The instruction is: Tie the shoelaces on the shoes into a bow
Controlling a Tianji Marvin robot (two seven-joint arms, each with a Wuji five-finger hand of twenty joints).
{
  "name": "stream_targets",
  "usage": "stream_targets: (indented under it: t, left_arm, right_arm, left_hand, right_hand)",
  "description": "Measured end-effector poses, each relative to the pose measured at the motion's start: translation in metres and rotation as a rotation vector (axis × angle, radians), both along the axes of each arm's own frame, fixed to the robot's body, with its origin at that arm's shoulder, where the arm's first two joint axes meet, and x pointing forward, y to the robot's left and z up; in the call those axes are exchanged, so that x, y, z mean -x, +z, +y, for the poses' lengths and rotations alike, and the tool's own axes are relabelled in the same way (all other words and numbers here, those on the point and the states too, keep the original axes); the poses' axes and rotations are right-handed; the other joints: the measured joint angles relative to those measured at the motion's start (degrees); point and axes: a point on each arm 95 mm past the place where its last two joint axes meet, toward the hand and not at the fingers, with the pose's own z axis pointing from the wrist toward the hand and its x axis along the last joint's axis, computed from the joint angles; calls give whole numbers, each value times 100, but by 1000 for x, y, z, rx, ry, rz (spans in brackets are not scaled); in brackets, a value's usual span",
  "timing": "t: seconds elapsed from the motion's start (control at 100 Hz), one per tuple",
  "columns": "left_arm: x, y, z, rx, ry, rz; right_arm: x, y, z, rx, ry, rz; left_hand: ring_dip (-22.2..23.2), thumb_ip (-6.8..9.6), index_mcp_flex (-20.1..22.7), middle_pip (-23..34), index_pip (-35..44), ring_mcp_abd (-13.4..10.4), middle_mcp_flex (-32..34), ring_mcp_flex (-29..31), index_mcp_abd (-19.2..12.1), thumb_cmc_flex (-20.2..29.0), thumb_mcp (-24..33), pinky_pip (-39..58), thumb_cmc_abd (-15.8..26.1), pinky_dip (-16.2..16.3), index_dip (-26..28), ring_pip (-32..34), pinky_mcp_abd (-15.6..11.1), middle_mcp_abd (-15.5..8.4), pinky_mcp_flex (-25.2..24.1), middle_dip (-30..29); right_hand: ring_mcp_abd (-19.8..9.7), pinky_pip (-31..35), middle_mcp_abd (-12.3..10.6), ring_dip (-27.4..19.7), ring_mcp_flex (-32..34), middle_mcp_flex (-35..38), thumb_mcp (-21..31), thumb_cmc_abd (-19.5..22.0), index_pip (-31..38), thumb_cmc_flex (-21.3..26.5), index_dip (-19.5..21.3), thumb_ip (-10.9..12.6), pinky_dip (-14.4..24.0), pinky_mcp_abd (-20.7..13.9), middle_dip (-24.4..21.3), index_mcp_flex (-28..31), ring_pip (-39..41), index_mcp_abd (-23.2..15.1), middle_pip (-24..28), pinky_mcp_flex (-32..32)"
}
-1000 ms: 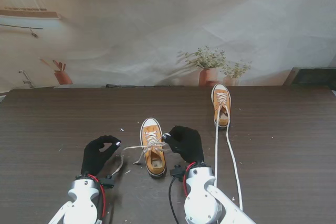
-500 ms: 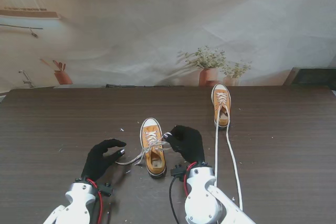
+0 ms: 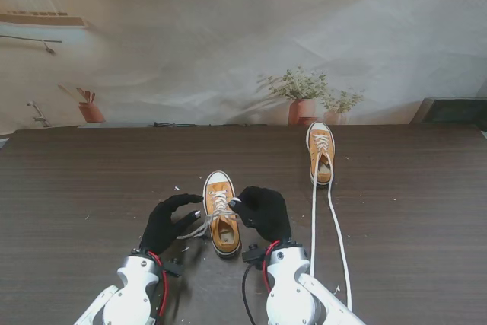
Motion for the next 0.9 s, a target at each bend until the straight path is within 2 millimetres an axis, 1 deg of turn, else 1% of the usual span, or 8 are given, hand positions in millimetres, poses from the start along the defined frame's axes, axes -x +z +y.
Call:
stream_targets:
  t: [0.39, 0.43, 0.52, 0.58, 0.63, 0.73, 0.83, 0.9]
  left_arm:
    - [-2, 2, -11, -54, -119, 18]
    - [-1, 2, -12, -56, -123, 18]
    - [-1, 1, -16, -59, -130, 26]
    - [-2, 1, -18, -50, -129, 39]
    - [-3, 1, -19, -43, -129, 45]
    - [-5, 2, -22, -42, -133, 47]
    - [-5, 2, -23, -39, -134, 46]
    - [-6, 2, -23, -35, -126, 43]
  right_arm:
    - [2, 4, -1, 0, 18, -4]
    - [2, 4, -1, 0, 19, -5]
    - [2, 4, -1, -3, 21, -7]
    - [3, 5, -1, -6, 24, -10]
    - [4, 6, 0, -9, 26, -11]
    - [6, 7, 1, -11, 29, -16]
    - [7, 8, 1, -14, 33, -17]
    - [8, 7, 1, -15, 36, -13]
  left_hand:
    - [0, 38, 0, -14, 30, -73, -179, -79, -1, 222, 254, -73, 11, -46, 61, -162, -6, 0, -82, 0]
    - [0, 38, 0, -14, 30, -73, -179, -79, -1, 403, 11, -73, 95, -46, 60, -162, -6, 0, -83, 0]
    - [0, 97, 76, -14, 35, -73, -179, -79, -1, 892, -1313, -73, 476, -47, 60, -162, -7, 0, -84, 0]
    - [0, 153, 151, -14, 545, -73, -177, -78, 0, 1189, -2163, -73, 814, -49, 60, -162, -7, 11, -129, 0]
    - [0, 165, 280, -14, 977, -71, -176, -78, 2, 1311, -2458, -73, 977, -50, 81, -162, -7, 54, -131, 0]
    - [0, 163, 259, -14, 1673, -70, -175, -78, 4, 1364, -2645, -73, 1069, -50, 589, -162, -7, 64, -133, 0]
    - [0, 161, 254, 48, 1786, -69, -166, -78, 4, 1341, -2719, -73, 1058, -50, 945, -162, -7, 65, -133, -1]
    - [0, 146, 281, 58, 1790, -59, 25, -76, 59, 1138, -2241, -73, 900, -50, 947, -162, -7, 67, -132, -1]
  right_hand:
    - [2, 0, 2, 0, 0, 0, 0, 0, 1, 0, -2, 0, 0, 1, 0, 0, 0, 0, 0, 1]
    - [3, 0, 2, 0, 0, 0, 0, 0, 1, 0, -2, 0, 0, 1, 0, 0, 3, 0, 0, 1]
    - [3, 0, 4, 0, 0, 0, 0, 0, 1, 0, -2, 0, 0, 1, 0, 0, 5, 0, 0, 1]
    - [4, 0, 5, 0, 0, 0, 0, 0, 1, 0, -3, 0, 0, 1, 0, 0, 8, 0, 0, 1]
    - [4, 0, 5, 0, 0, 0, 0, 0, 1, 0, -3, 0, 0, 1, 0, 0, 9, 0, 0, 1]
    - [4, 0, 5, 0, 0, 0, 0, 0, 1, 0, -3, 0, 0, 1, 0, 0, 11, 0, 0, 3]
    - [4, 0, 78, 0, 0, 0, 0, 31, 1, 0, -12, 0, 0, 1, 0, 0, 11, 4, 0, 3]
    - [11, 0, 194, 0, 0, 0, -51, 90, 0, -1, -60, 0, -1, 1, 0, 0, 11, 7, 0, -6]
